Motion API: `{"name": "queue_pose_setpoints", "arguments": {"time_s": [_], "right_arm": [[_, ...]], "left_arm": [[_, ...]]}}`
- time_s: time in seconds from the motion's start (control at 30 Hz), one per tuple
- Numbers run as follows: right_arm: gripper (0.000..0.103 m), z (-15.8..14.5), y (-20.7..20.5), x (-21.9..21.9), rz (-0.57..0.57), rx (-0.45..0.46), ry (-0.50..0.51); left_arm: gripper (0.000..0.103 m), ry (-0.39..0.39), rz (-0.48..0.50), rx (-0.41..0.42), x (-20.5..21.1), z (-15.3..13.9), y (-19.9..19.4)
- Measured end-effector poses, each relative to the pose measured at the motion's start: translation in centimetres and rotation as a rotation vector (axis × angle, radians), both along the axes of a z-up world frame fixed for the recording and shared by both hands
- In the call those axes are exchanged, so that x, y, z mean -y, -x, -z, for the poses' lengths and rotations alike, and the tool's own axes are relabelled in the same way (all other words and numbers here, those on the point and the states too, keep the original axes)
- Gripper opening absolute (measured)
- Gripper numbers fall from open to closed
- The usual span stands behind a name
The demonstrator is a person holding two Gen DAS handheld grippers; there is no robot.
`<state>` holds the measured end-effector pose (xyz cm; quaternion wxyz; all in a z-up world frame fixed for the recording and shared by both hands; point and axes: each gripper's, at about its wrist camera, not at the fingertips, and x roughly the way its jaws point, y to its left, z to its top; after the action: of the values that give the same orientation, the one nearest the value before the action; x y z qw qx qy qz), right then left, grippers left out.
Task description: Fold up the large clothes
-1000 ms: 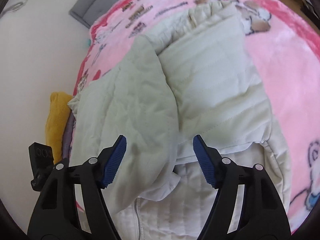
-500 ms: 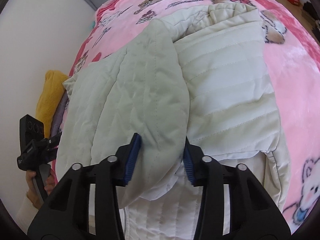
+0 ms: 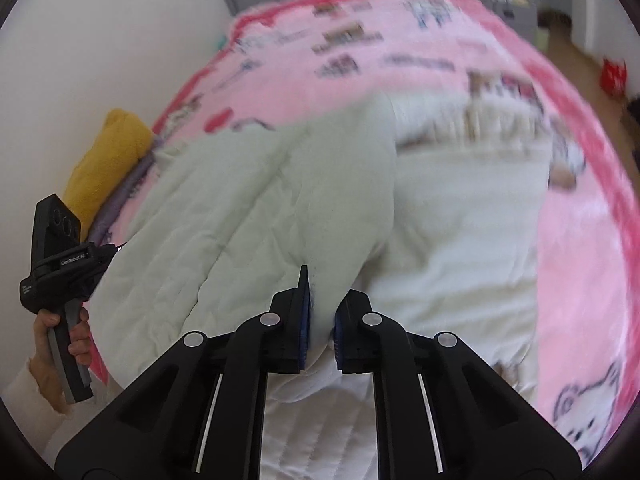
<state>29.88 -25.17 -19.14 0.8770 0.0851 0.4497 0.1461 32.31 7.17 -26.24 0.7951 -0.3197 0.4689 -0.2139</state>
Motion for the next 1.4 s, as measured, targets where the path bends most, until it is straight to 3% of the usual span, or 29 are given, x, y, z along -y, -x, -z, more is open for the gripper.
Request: {"name": "queue_pose_setpoints", "arguments": {"time_s": [0.07,0.13,0.3,0.5,0.6,0.63,0.67,0.7,0.77,0.8,0.87,0.97,1.03,1.1,1.2,1.3,1.4], "right_arm": [[0.009,-1.8,-0.2,-0.3,-0.031,0.055,0.036],[0.009,-1.7,-0.8,-0.2,-0.047,0.045,0.103],[0.009,4.5,-1.1,2.6,0.021,-0.158,0.159],[0.011,8.9,-0.8,4.2,0.1,-0.212,0.116],[0.018,8.7,-0.7,4.3,0.127,-0.209,0.078],[0.03,8.3,-0.4,4.4,0.131,-0.205,0.063],[0.046,7.5,-0.1,4.7,0.143,-0.196,0.052],[0.048,6.8,0.4,5.0,0.144,-0.184,0.029],[0.049,4.8,1.5,5.5,0.139,-0.146,-0.019],[0.049,3.8,2.1,5.6,0.134,-0.119,-0.035],[0.05,2.1,3.0,5.6,0.117,-0.072,-0.069],[0.049,-0.3,4.2,3.9,0.011,-0.01,-0.092],[0.049,-1.3,4.7,1.7,-0.08,0.02,-0.072],[0.047,-1.6,5.4,-0.3,-0.148,0.045,-0.039],[0.041,-0.4,6.2,-3.3,-0.226,0.039,0.086],[0.038,0.9,6.7,-4.4,-0.242,0.012,0.133],[0.038,3.1,7.5,-4.9,-0.251,-0.049,0.191]], "left_arm": [[0.019,0.008,-0.002,0.046,-0.4,-1.2,-0.1],[0.019,-0.013,0.02,0.043,0.2,-0.9,-0.5],[0.019,0.004,0.027,-0.094,1.6,4.0,0.5],[0.022,0.016,0.013,-0.126,1.1,6.6,1.5],[0.024,0.036,0.031,-0.124,0.7,6.9,1.3],[0.029,0.041,0.034,-0.121,0.8,6.6,0.7],[0.038,0.022,0.032,-0.116,0.7,6.0,0.8],[0.044,-0.006,0.032,-0.103,0.5,5.1,0.9],[0.067,-0.035,0.02,-0.063,-0.1,3.4,1.5],[0.069,-0.04,0.009,-0.037,-0.7,2.4,1.9],[0.069,-0.051,0.0,-0.014,-1.5,0.6,2.4],[0.073,-0.126,0.036,0.023,-1.1,-2.1,3.6],[0.073,-0.187,0.09,0.066,0.5,-3.6,4.2],[0.073,-0.282,0.212,0.113,4.4,-4.4,4.8],[0.073,-0.366,0.289,0.138,8.3,-3.7,5.2],[0.073,-0.367,0.254,0.075,9.0,-1.3,6.1],[0.073,-0.413,0.24,0.075,9.1,0.0,7.6]]}}
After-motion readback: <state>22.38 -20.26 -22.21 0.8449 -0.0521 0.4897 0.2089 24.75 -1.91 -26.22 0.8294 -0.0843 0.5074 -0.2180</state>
